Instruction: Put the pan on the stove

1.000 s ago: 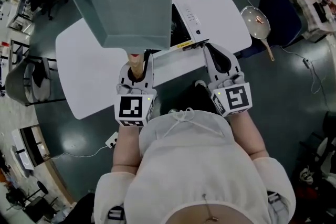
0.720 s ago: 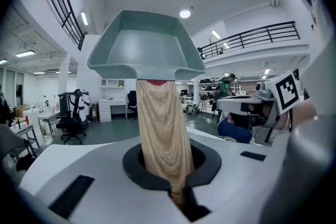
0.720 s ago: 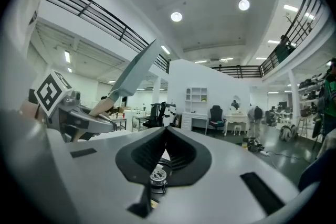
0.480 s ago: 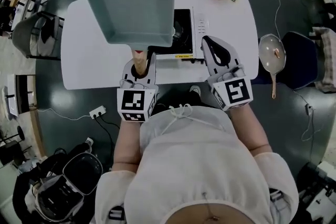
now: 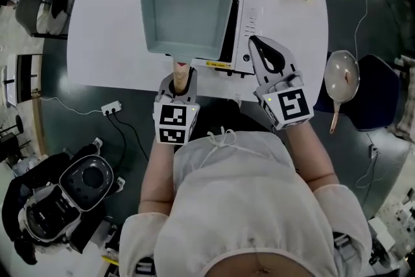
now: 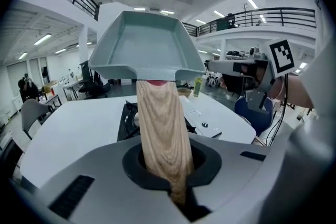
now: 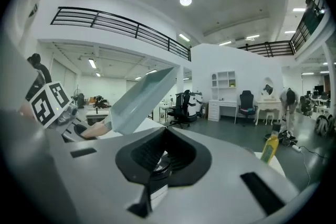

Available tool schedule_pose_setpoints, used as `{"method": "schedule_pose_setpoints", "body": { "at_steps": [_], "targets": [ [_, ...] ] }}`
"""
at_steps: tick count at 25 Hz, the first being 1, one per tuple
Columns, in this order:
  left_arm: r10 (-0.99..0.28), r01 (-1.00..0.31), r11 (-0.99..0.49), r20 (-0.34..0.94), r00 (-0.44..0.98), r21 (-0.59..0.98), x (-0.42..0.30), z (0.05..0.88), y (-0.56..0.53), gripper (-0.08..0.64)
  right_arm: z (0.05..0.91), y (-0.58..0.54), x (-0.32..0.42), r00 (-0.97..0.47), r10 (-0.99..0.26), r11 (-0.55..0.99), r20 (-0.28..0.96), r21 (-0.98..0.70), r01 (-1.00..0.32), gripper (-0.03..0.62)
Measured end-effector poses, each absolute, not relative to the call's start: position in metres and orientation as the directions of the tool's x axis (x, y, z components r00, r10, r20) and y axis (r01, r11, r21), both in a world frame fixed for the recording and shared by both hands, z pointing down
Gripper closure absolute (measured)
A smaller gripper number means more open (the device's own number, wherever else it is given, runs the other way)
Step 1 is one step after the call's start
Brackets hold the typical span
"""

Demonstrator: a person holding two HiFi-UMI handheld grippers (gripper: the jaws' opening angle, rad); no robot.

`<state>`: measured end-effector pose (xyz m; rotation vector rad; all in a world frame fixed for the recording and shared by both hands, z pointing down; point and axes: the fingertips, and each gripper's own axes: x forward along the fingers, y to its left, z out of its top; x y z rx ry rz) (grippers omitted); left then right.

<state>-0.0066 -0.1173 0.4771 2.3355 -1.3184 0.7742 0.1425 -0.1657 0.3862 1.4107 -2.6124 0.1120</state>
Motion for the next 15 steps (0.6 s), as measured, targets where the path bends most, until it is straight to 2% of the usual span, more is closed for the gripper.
{"method": "schedule_pose_setpoints", "body": {
  "at_steps": [8, 15],
  "targets": [
    [-0.533, -0.882, -0.456, 0.758, 0.375, 0.115, -0.002, 0.539, -0.1, 0.532, 0.425, -0.175, 0.151, -0.558, -0.79, 0.569, 0.254, -0.037, -0.822, 0.588],
    [-0.426, -0.886, -0.435, 0.83, 0.36, 0.16, 0.0, 0.565, -0.092, 0.532, 0.445, -0.174, 0.146, -0.567, -0.778, 0.578, 0.271, -0.045, -0.815, 0.588]
  ]
}}
